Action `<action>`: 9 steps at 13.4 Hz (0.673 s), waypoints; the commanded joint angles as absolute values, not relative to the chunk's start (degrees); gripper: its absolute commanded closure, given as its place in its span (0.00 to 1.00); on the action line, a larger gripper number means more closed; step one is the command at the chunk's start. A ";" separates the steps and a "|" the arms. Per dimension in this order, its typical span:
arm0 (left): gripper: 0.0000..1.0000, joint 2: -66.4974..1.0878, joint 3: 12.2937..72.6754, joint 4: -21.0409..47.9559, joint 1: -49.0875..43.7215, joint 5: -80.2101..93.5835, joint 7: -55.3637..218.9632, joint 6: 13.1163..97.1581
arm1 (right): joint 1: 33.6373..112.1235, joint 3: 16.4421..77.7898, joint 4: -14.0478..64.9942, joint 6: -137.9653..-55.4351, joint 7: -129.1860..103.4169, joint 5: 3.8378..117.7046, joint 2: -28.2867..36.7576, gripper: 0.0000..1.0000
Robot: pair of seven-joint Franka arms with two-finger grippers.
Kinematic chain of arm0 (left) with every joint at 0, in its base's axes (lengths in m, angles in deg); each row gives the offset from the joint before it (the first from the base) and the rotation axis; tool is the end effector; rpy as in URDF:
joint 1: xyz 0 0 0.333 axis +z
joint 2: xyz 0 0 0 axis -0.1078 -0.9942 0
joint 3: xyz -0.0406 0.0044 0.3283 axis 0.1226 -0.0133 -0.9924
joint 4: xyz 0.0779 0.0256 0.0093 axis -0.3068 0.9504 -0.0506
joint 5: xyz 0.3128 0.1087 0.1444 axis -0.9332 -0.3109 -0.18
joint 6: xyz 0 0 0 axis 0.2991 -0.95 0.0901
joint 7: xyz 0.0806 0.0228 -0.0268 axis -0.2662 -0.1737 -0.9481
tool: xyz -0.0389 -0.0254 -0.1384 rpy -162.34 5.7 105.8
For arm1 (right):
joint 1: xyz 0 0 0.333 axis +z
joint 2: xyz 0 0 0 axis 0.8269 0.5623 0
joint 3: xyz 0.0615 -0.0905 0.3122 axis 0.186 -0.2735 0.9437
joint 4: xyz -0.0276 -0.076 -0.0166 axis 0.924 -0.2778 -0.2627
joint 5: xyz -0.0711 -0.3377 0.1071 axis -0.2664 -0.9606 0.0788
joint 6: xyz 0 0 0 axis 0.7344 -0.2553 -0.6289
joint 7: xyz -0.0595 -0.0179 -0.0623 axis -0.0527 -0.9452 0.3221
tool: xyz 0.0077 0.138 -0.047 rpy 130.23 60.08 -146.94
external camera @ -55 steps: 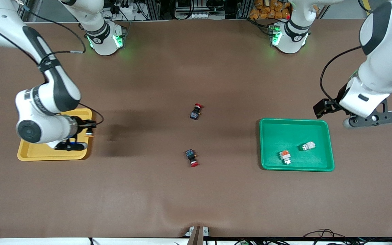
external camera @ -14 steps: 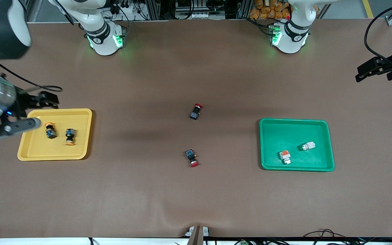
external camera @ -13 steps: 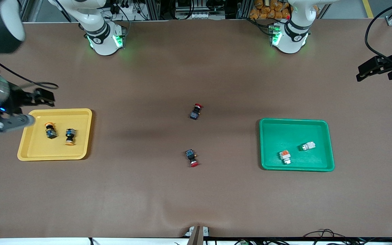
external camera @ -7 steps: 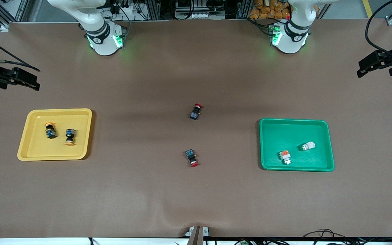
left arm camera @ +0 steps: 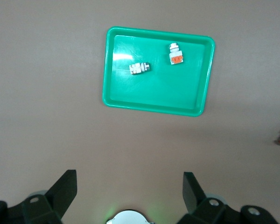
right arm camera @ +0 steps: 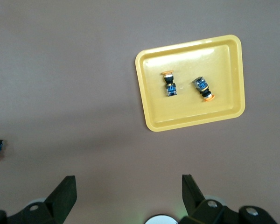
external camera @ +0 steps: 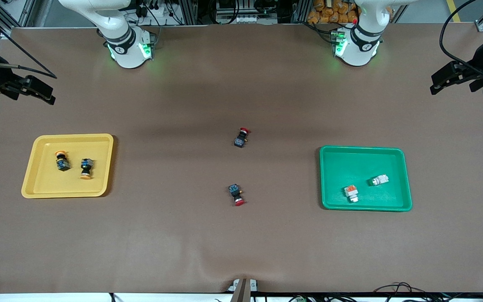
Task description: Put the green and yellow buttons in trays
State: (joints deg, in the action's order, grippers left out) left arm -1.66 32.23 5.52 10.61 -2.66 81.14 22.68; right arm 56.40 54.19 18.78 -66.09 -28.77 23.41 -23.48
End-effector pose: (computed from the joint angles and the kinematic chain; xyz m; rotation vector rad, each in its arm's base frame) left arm 0.4789 -0.0325 0.6270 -3.1176 -0.0986 0.0456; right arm 0.4863 0.0184 0.6137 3.1158 -0.2358 -0.0838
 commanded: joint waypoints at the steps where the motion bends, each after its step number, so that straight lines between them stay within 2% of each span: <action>1: 0.00 -0.31 31.90 6.56 10.94 -3.27 80.69 23.14 | 55.08 54.50 19.01 -67.83 -29.52 25.24 -24.59 0.00; 9: 0.00 -2.16 31.89 3.76 11.64 -3.19 81.49 23.05 | 55.60 54.59 14.61 -65.98 -30.30 25.51 -22.39 0.00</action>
State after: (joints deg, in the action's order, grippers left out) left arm -1.63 31.53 5.44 11.57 -2.66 81.36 23.02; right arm 56.00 54.21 16.76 -67.32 -28.84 24.36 -23.31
